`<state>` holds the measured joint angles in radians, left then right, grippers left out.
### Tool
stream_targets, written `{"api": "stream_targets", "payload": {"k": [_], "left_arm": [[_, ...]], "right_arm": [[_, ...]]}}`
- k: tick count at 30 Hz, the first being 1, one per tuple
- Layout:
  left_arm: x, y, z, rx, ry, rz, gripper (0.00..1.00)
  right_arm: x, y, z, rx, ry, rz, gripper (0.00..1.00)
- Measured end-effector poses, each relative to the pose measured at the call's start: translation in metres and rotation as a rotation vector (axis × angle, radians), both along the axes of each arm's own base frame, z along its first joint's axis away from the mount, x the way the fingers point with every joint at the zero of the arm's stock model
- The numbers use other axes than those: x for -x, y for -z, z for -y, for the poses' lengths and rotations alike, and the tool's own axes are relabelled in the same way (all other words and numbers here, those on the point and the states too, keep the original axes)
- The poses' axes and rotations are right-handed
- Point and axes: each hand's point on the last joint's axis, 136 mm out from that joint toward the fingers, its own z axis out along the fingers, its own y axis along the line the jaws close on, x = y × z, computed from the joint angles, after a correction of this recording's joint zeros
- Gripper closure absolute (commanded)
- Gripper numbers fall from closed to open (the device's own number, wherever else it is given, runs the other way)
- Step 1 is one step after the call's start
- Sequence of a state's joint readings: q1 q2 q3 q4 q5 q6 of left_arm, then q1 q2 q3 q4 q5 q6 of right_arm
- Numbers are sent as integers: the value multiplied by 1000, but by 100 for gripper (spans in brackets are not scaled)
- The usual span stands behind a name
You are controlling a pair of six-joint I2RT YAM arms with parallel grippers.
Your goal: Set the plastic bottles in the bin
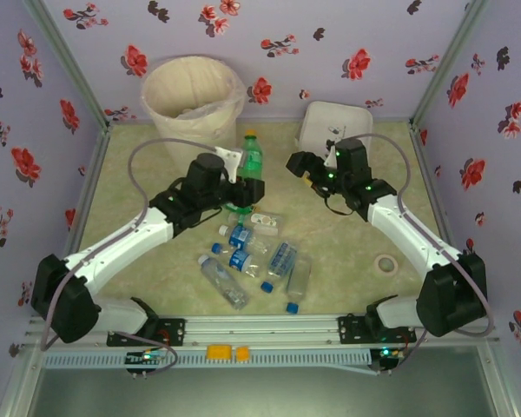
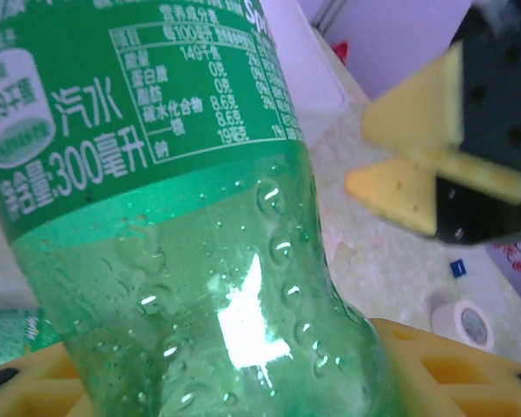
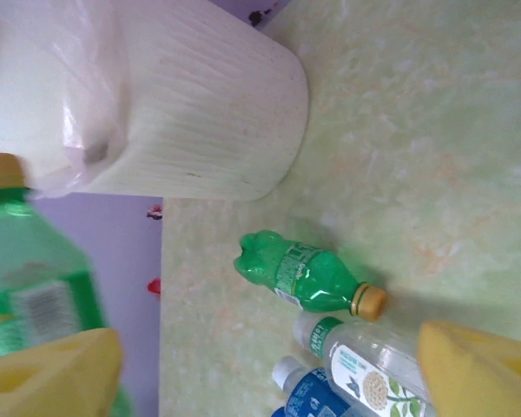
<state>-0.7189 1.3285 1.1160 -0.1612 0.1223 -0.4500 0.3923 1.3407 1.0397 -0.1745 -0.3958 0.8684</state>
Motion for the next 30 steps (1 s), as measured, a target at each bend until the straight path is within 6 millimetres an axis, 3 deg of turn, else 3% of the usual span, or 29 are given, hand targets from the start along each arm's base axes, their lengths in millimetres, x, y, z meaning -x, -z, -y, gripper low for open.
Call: {"api": "stream_targets", "payload": {"k": [9, 14, 17, 21, 26, 30], "left_arm": [[-55, -134, -54, 105, -153, 248, 58], [-90, -174, -80, 109, -226, 316, 59], [-123, -180, -98, 83, -286, 297, 59], [-165, -166, -124, 23, -360, 223, 59], [-197, -134, -141, -61, -396, 112, 58], [-209, -116, -139, -117, -383, 45, 56]], "right_arm": [[5, 22, 9, 72, 23, -42, 0], [9, 33, 12, 110, 31, -65, 0], [11, 35, 13, 121, 27, -68, 1], [12, 37, 14, 132, 24, -70, 0], [13, 39, 15, 140, 26, -80, 0], [15, 41, 19, 157, 34, -82, 0]]}}
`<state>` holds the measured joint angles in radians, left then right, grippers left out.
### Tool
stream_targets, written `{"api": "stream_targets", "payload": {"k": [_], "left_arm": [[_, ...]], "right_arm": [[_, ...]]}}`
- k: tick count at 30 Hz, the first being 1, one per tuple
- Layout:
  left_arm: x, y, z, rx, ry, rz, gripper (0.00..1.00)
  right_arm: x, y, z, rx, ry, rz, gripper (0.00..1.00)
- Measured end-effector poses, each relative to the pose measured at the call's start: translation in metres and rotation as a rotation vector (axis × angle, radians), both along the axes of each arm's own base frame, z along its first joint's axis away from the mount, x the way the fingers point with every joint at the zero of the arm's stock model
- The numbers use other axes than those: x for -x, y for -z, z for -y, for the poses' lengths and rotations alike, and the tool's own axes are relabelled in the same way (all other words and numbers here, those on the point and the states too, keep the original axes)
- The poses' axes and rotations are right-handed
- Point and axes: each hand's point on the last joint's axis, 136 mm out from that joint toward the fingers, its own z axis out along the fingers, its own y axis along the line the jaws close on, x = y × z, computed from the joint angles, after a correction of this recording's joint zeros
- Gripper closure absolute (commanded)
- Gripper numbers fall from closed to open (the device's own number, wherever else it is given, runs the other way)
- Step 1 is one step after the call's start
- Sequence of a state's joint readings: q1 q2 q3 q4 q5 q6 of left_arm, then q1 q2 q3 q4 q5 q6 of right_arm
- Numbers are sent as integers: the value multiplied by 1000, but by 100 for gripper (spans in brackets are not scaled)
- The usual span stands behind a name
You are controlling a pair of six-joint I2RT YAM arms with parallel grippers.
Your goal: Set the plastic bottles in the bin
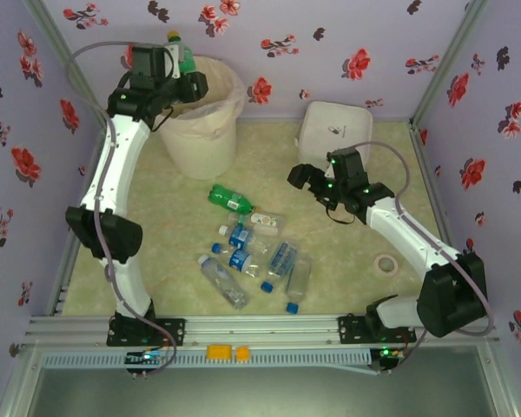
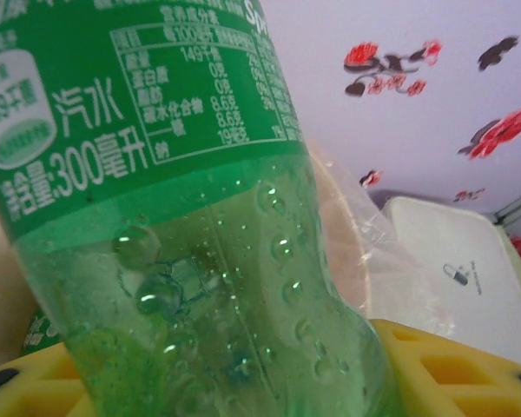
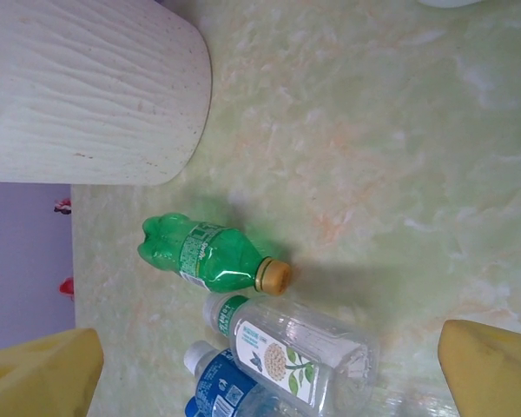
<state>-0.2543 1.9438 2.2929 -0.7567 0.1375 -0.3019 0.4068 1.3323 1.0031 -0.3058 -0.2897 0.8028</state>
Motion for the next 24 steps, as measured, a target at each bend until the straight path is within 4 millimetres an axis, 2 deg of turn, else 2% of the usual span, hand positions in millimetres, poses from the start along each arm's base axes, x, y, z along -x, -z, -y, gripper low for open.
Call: {"api": "stream_targets", "payload": {"k": [5, 9, 10, 12, 20, 22, 24], "left_arm": [[-6, 25, 1, -35, 4, -86, 43], [-6, 46, -1, -65, 0, -151, 8], [-6, 48, -1, -67, -1, -157, 2], [-5, 50, -2, -70, -6, -166, 0], [-1, 36, -1, -63, -5, -132, 0], [7, 30, -1, -63, 1, -115, 0], [24, 19, 4, -62, 19, -85, 0]], "right_arm": [[5, -3, 4, 8, 5, 4, 0], [6, -2, 7, 26, 12, 5, 0], [7, -2, 8, 30, 12, 6, 0], [7, -1, 9, 35, 13, 6, 0], [10, 5, 9, 52, 14, -13, 0], [11, 10, 8, 60, 9, -26, 0], [13, 17, 5, 79, -4, -44, 0]]}}
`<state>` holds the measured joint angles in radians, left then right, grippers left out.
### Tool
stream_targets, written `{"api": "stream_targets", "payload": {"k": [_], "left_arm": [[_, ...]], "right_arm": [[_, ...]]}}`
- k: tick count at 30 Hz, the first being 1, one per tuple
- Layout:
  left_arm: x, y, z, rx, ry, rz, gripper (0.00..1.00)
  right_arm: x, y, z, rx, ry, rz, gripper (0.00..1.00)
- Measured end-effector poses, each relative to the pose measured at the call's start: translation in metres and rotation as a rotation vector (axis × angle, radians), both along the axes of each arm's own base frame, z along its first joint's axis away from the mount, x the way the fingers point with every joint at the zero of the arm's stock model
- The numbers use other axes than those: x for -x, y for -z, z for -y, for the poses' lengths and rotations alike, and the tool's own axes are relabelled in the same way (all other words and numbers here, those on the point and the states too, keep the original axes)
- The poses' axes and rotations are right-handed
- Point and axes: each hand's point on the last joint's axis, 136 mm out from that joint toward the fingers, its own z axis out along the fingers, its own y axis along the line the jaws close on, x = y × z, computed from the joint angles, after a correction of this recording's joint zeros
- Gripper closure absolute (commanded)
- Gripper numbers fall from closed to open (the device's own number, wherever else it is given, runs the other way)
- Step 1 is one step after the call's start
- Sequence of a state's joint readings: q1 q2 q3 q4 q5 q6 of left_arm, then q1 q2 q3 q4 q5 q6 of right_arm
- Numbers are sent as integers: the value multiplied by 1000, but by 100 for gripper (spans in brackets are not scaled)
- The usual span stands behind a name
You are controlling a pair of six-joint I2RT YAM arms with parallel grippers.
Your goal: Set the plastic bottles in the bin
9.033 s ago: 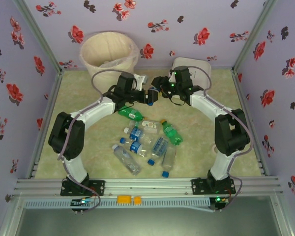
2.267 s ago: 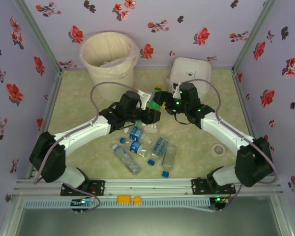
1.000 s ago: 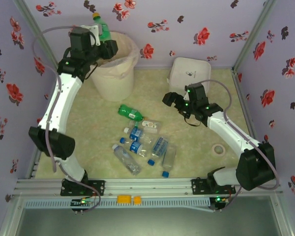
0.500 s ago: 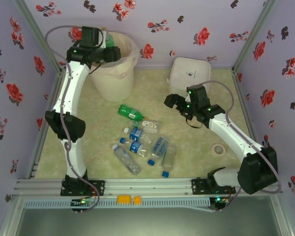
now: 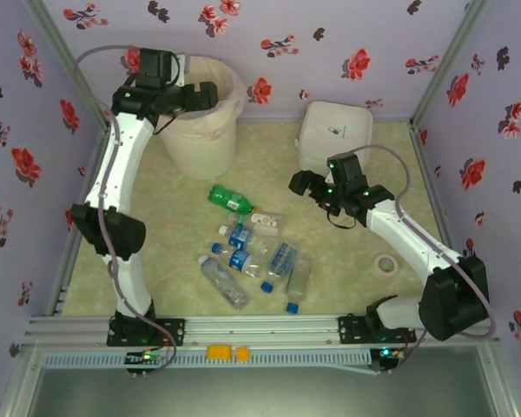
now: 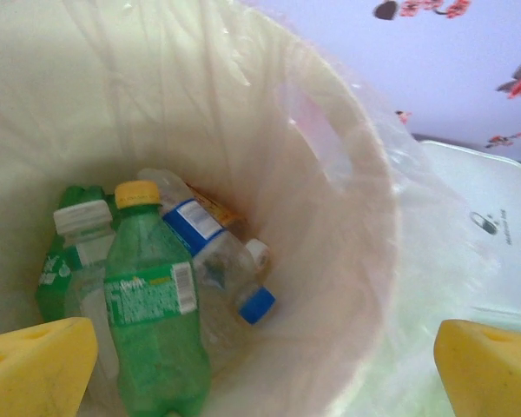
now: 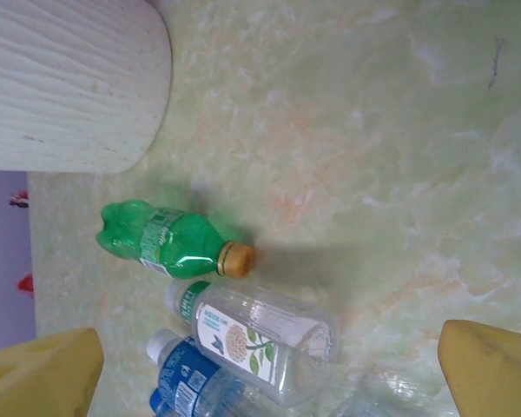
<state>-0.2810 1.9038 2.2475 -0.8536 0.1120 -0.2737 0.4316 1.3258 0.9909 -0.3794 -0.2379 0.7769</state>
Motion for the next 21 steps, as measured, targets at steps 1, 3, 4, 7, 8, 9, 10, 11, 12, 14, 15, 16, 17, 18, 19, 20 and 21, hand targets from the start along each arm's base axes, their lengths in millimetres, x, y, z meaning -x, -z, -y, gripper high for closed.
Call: {"api": "stream_targets", "payload": {"k": [1, 3, 4, 7, 8, 9, 10, 11, 12, 14, 15, 16, 17, 18, 19, 20, 21], "left_arm": [[10, -5, 3, 3, 12, 17, 0], [37, -18, 11, 14, 46, 65, 0], [48, -22, 14, 21, 60, 86, 0], [89, -30, 20, 55, 101, 158, 0], [102, -28, 21, 68, 115, 174, 0], [113, -26, 23, 83, 125, 188, 0], [120, -22, 25, 96, 133, 194, 0], [128, -14, 28, 116, 140, 198, 0], [135, -5, 33, 138, 151, 196, 0], [147, 19, 48, 169, 181, 171, 0], [152, 34, 58, 183, 200, 150, 0], [157, 47, 67, 195, 216, 127, 0], [162, 62, 77, 205, 229, 98, 0], [165, 76, 86, 215, 236, 71, 0], [168, 86, 92, 224, 239, 50, 0], [169, 96, 98, 239, 236, 29, 0], [168, 105, 103, 254, 227, 8, 0]], "right_arm": [[2, 4, -1, 10, -6, -12, 0], [8, 10, -4, 34, -24, -30, 0], [11, 12, -5, 42, -30, -37, 0], [23, 19, -9, 74, -56, -66, 0], [29, 24, -10, 87, -67, -81, 0], [37, 28, -10, 103, -77, -99, 0], [44, 33, -9, 116, -86, -116, 1], [54, 38, -9, 131, -99, -134, 1], [64, 43, -7, 146, -112, -153, 2], [83, 51, -5, 167, -136, -182, 3], [93, 55, -4, 176, -148, -198, 4], [101, 58, -4, 184, -159, -210, 4], [108, 61, -4, 192, -170, -222, 5], [116, 64, -4, 199, -182, -234, 5], [121, 65, -5, 205, -192, -244, 5], [128, 68, -6, 212, -204, -255, 5], [133, 70, -7, 218, -216, -265, 6]]}}
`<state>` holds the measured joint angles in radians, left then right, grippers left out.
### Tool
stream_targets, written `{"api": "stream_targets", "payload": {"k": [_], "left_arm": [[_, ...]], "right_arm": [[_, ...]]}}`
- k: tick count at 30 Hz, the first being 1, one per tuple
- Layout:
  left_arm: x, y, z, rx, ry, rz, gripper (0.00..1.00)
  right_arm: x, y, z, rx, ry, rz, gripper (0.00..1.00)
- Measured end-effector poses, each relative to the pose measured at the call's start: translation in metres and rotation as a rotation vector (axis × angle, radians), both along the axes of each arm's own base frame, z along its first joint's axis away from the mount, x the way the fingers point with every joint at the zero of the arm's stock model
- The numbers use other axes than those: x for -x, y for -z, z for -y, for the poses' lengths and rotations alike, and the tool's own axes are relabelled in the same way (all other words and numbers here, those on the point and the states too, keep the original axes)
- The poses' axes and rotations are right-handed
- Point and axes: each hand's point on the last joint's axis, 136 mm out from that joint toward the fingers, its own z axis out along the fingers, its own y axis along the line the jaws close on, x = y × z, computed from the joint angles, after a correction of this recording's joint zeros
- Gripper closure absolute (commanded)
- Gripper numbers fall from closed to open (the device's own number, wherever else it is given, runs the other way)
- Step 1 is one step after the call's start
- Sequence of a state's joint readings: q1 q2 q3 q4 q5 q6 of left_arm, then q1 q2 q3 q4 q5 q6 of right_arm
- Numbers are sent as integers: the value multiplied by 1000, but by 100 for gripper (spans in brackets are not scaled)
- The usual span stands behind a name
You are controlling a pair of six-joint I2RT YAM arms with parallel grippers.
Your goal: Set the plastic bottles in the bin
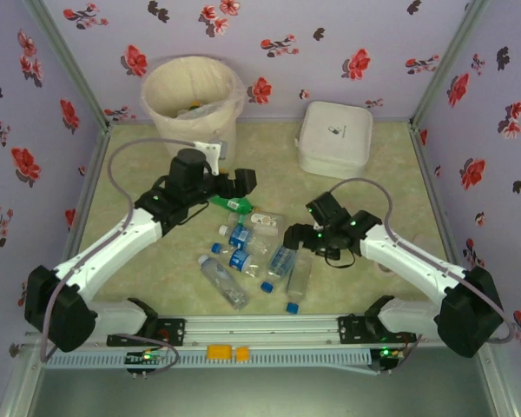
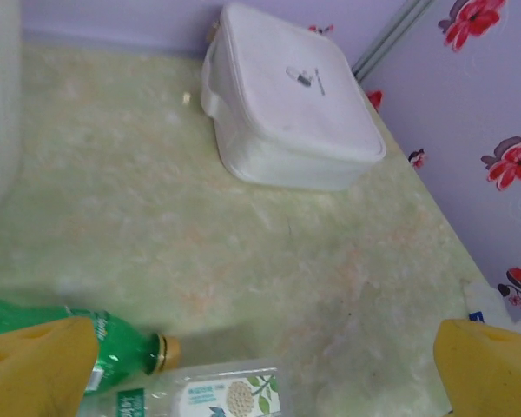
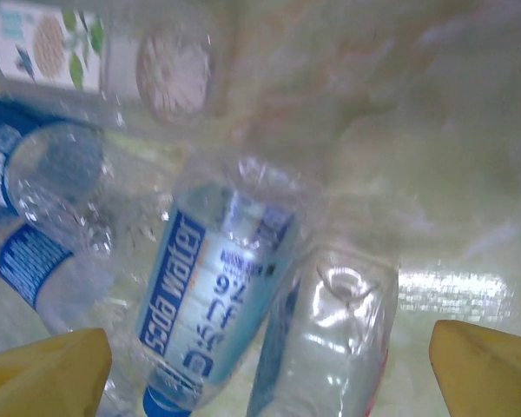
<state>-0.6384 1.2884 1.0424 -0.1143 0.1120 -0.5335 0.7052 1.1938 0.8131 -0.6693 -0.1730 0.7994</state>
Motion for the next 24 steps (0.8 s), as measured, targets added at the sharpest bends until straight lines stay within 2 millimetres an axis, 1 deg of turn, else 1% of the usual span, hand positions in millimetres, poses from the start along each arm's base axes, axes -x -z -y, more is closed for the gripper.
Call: {"api": "stream_targets", "payload": {"k": [3, 5, 8, 11, 14, 17, 20, 24], "left_arm": [[-6, 17, 6, 37, -33, -51, 0], [-11, 24, 9, 57, -56, -78, 0], [-16, 31, 13, 75, -74, -102, 0], [-16, 33, 14, 78, -79, -111, 0], [-17, 32, 15, 86, -81, -110, 0], [-17, 32, 15, 87, -82, -109, 0], [-17, 32, 15, 87, -82, -109, 0], [-18, 32, 14, 85, -89, -108, 0]], "right_arm": [[13, 7, -1, 9, -9, -26, 9], [23, 14, 1, 15, -6, -48, 11], [35, 29, 5, 30, 8, -88, 12], [42, 40, 8, 41, 21, -123, 12], [43, 47, 5, 51, 23, -145, 12], [42, 57, 3, 70, 20, -169, 15], [43, 66, 4, 95, 19, -190, 21], [42, 69, 5, 105, 19, -183, 29]]}}
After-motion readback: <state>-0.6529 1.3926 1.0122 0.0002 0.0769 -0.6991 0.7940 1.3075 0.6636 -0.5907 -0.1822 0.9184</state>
